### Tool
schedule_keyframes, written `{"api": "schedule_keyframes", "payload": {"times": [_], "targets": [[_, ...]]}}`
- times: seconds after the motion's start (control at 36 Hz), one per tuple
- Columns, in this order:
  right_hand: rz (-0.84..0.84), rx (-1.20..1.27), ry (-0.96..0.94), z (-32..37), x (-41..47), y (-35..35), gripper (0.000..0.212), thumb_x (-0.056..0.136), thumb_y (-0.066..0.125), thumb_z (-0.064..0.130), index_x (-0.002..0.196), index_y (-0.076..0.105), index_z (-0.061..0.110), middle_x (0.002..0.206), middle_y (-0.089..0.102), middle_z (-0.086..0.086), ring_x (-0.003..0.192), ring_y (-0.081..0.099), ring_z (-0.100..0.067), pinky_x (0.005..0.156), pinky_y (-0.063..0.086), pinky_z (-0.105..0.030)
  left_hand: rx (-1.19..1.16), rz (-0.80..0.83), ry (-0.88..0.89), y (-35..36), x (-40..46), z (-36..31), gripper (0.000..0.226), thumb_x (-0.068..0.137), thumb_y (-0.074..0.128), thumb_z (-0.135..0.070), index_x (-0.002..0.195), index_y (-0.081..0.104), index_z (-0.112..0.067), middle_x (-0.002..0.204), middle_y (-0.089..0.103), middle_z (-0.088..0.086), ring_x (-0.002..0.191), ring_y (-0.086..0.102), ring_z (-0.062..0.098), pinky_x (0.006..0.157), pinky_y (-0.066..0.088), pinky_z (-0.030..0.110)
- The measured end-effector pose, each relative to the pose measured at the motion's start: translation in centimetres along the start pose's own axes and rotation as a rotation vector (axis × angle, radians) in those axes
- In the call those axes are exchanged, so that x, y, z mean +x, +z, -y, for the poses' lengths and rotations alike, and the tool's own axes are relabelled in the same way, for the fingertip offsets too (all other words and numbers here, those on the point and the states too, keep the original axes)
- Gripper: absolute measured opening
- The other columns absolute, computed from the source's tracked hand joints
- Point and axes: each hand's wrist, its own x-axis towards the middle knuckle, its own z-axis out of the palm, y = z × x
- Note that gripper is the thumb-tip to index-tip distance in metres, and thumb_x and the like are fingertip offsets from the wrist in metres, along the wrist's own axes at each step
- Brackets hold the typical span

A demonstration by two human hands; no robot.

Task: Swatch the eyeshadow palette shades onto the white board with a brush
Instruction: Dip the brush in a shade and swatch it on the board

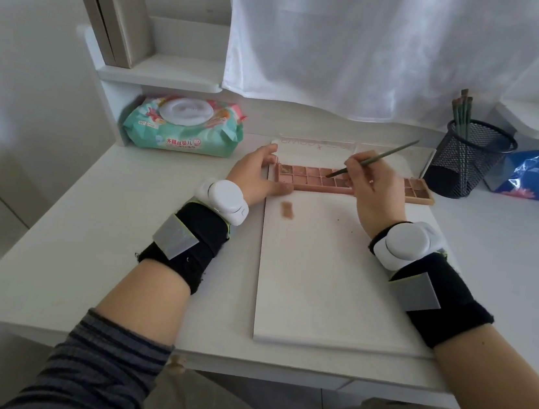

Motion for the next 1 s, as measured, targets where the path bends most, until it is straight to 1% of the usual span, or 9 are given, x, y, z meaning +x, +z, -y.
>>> {"api": "schedule_keyframes", "payload": {"times": [0.11, 0.19, 0.25, 0.33, 0.47, 0.64, 0.75, 0.86, 1.0], "targets": [[0.034, -0.018, -0.005, -0.08, 0.01, -0.01, 0.012, 0.095, 0.05, 0.02, 0.084, 0.054, 0.021, 0.077, 0.068, -0.002, 0.082, 0.064, -0.028, 0.078, 0.049, -0.038, -0.002, 0.008, -0.001, 0.01, 0.0, -0.1, 0.084, 0.074, 0.078, -0.014, 0.143, 0.031, -0.01, 0.132, 0.05, 0.008, 0.124, 0.046, 0.019, 0.098, 0.029, 0.017], [0.041, -0.04, 0.002, -0.22, 0.07, -0.01, 0.014, 0.094, 0.05, 0.022, 0.082, 0.054, 0.025, 0.083, 0.069, -0.01, 0.083, 0.063, -0.029, 0.079, 0.049, -0.04, -0.005, 0.012, -0.001, -0.04, -0.03, -0.16, 0.085, 0.074, 0.077, -0.014, 0.144, 0.03, -0.009, 0.132, 0.05, 0.008, 0.124, 0.047, 0.018, 0.098, 0.029, 0.016], [0.042, -0.036, 0.005, -0.27, 0.12, 0.05, 0.016, 0.094, 0.05, 0.022, 0.08, 0.054, 0.029, 0.083, 0.069, -0.008, 0.083, 0.063, -0.029, 0.079, 0.049, -0.039, -0.005, 0.014, -0.001, -0.05, -0.02, -0.17, 0.085, 0.074, 0.078, -0.014, 0.144, 0.03, -0.009, 0.132, 0.05, 0.009, 0.124, 0.047, 0.019, 0.098, 0.029, 0.016], [0.067, -0.047, 0.007, -0.3, 0.2, 0.15, 0.012, 0.094, 0.05, 0.021, 0.084, 0.056, 0.023, 0.079, 0.068, -0.002, 0.083, 0.062, -0.027, 0.076, 0.046, -0.03, 0.005, 0.012, 0.001, -0.08, -0.03, -0.2, 0.085, 0.074, 0.077, -0.014, 0.144, 0.03, -0.009, 0.133, 0.049, 0.009, 0.125, 0.046, 0.018, 0.097, 0.029, 0.015], [0.078, -0.057, 0.015, -0.36, 0.28, 0.05, 0.011, 0.094, 0.05, 0.02, 0.085, 0.057, 0.018, 0.079, 0.067, -0.001, 0.083, 0.061, -0.027, 0.073, 0.045, -0.027, 0.014, 0.023, -0.001, -0.04, -0.04, -0.26, 0.086, 0.074, 0.078, -0.015, 0.144, 0.029, -0.008, 0.134, 0.049, 0.009, 0.126, 0.046, 0.019, 0.102, 0.029, 0.02], [0.032, -0.008, 0.053, -0.1, 0.3, 0.0, 0.023, 0.093, 0.049, 0.02, 0.072, 0.052, 0.03, 0.082, 0.065, -0.022, 0.081, 0.059, -0.038, 0.076, 0.048, -0.042, 0.005, 0.022, -0.007, -0.1, -0.05, -0.28, 0.085, 0.074, 0.077, -0.015, 0.144, 0.029, -0.009, 0.133, 0.049, 0.008, 0.125, 0.046, 0.019, 0.101, 0.029, 0.018], [0.005, 0.01, 0.053, -0.07, 0.36, -0.09, 0.023, 0.093, 0.047, 0.024, 0.073, 0.05, 0.032, 0.071, 0.06, -0.016, 0.075, 0.056, -0.037, 0.071, 0.045, -0.04, 0.003, 0.024, -0.008, -0.08, -0.02, -0.25, 0.085, 0.074, 0.077, -0.015, 0.144, 0.029, -0.009, 0.134, 0.048, 0.007, 0.125, 0.045, 0.018, 0.097, 0.028, 0.015], [0.035, -0.016, 0.049, -0.27, 0.38, 0.04, 0.02, 0.094, 0.048, 0.025, 0.076, 0.051, 0.033, 0.083, 0.066, -0.02, 0.083, 0.059, -0.036, 0.078, 0.047, -0.043, 0.009, 0.02, -0.007, -0.07, 0.0, -0.24, 0.085, 0.074, 0.077, -0.015, 0.144, 0.029, -0.009, 0.134, 0.048, 0.008, 0.125, 0.046, 0.017, 0.096, 0.028, 0.013], [0.044, -0.004, 0.08, -0.3, 0.41, 0.04, 0.022, 0.094, 0.049, 0.021, 0.074, 0.053, 0.03, 0.084, 0.067, -0.017, 0.085, 0.06, -0.036, 0.081, 0.047, -0.042, 0.009, 0.02, -0.006, -0.02, 0.01, -0.18, 0.086, 0.074, 0.078, -0.015, 0.144, 0.029, -0.009, 0.134, 0.049, 0.008, 0.125, 0.046, 0.017, 0.098, 0.029, 0.016]]}}
